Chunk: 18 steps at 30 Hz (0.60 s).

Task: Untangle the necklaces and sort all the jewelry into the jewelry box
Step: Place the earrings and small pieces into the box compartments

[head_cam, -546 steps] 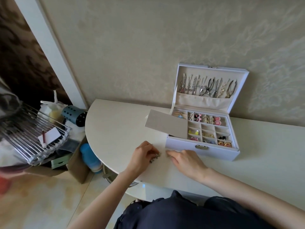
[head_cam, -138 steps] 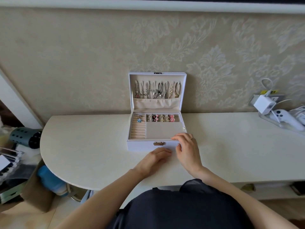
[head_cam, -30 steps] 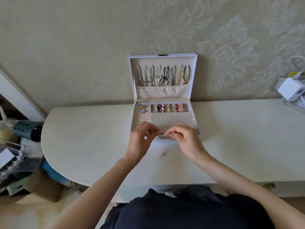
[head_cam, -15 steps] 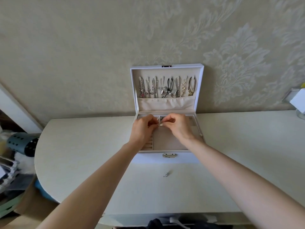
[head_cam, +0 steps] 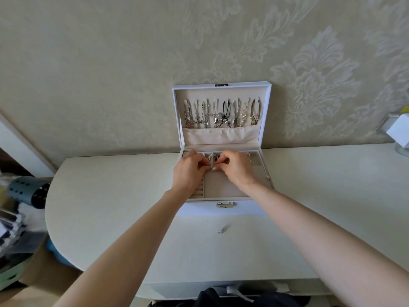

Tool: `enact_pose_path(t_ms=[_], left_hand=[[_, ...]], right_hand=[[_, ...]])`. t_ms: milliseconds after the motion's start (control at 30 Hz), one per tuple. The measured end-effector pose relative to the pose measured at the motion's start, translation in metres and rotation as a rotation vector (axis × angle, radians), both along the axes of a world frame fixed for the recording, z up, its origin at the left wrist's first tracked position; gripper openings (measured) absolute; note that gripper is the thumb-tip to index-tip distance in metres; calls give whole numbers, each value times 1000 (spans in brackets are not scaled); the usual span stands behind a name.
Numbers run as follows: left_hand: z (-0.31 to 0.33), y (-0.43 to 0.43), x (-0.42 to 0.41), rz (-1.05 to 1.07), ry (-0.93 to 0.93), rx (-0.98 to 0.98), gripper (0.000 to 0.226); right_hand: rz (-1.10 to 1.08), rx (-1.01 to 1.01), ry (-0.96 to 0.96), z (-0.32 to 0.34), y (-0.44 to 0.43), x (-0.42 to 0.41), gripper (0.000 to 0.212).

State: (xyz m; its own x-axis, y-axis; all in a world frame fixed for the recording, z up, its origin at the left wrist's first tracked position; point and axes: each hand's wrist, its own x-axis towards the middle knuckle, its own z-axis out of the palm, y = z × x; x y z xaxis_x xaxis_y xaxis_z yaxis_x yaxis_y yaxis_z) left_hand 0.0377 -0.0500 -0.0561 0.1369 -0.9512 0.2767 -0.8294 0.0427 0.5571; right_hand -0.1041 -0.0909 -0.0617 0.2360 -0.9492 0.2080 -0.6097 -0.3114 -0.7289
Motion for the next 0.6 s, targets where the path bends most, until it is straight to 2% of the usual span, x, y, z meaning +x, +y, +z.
enact_pose_path(t_ms=[467,600], left_hand=[[-3,3,-2,-4,-93,-32,11],[-1,3,-3,-11,-100,-22,9]], right_hand=[[41,-86,55,-2,-1,-2,4],[39,-24,3,-2,-3,-2,5]])
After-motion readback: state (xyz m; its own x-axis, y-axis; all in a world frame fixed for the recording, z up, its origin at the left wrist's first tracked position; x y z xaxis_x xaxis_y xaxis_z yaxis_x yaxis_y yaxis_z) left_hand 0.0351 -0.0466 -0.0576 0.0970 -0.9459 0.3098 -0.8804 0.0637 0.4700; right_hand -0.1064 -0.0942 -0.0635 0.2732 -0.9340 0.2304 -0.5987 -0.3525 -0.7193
